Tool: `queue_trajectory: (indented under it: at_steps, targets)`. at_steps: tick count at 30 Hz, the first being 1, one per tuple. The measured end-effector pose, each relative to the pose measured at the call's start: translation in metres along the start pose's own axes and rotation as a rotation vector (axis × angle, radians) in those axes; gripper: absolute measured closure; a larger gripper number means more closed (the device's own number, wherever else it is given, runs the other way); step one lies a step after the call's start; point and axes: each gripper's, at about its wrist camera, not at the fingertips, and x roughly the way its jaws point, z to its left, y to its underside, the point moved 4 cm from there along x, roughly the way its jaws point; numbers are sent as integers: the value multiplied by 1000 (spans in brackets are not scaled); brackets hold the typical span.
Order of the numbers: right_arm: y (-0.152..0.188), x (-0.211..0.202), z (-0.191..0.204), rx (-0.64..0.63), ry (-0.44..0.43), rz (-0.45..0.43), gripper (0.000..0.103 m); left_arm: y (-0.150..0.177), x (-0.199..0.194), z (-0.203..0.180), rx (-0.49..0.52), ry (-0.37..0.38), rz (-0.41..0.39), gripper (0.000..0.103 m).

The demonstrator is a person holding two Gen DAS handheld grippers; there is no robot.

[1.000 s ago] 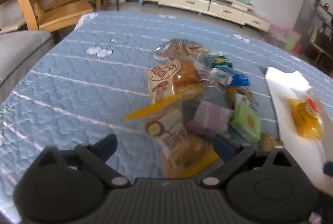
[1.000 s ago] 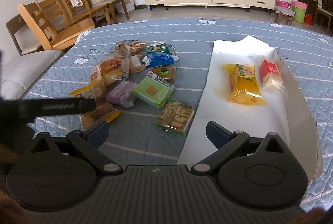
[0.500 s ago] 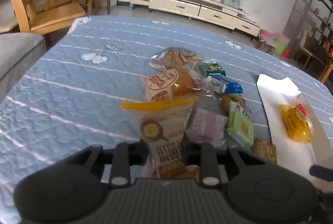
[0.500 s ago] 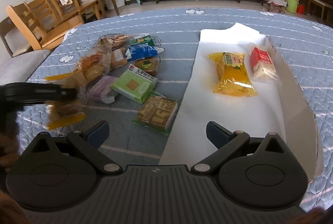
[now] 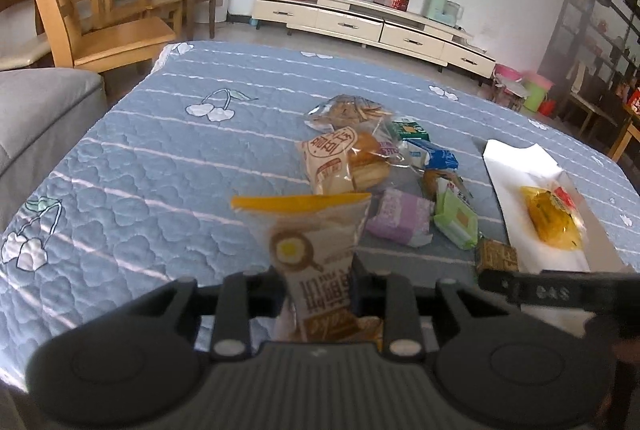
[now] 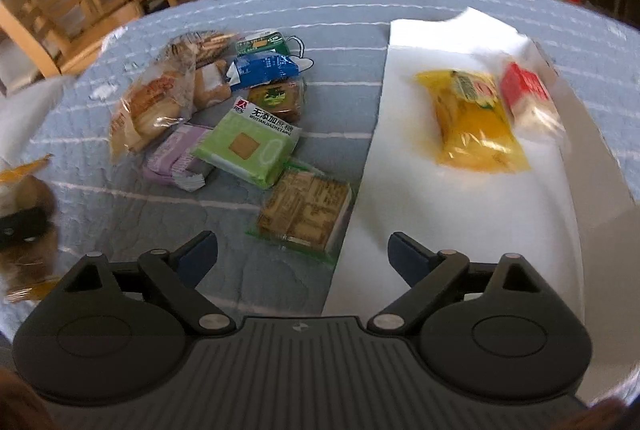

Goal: Organize snacks
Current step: 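Grasp the egg-print brown bag with the left gripper while the right grasps the biscuit pack, then carry the egg-print bag and biscuit pack over the white paper with both grippers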

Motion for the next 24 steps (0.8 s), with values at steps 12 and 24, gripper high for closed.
queue_trajectory:
  at_steps: [12,24]
  targets:
    - [-6,6,10,-34,48,-38,50,1,-2,-2,4,14,-11,75]
    - [-4,-58,7,-77,11,-149,51,0,-26,-19,28,30,-51,75]
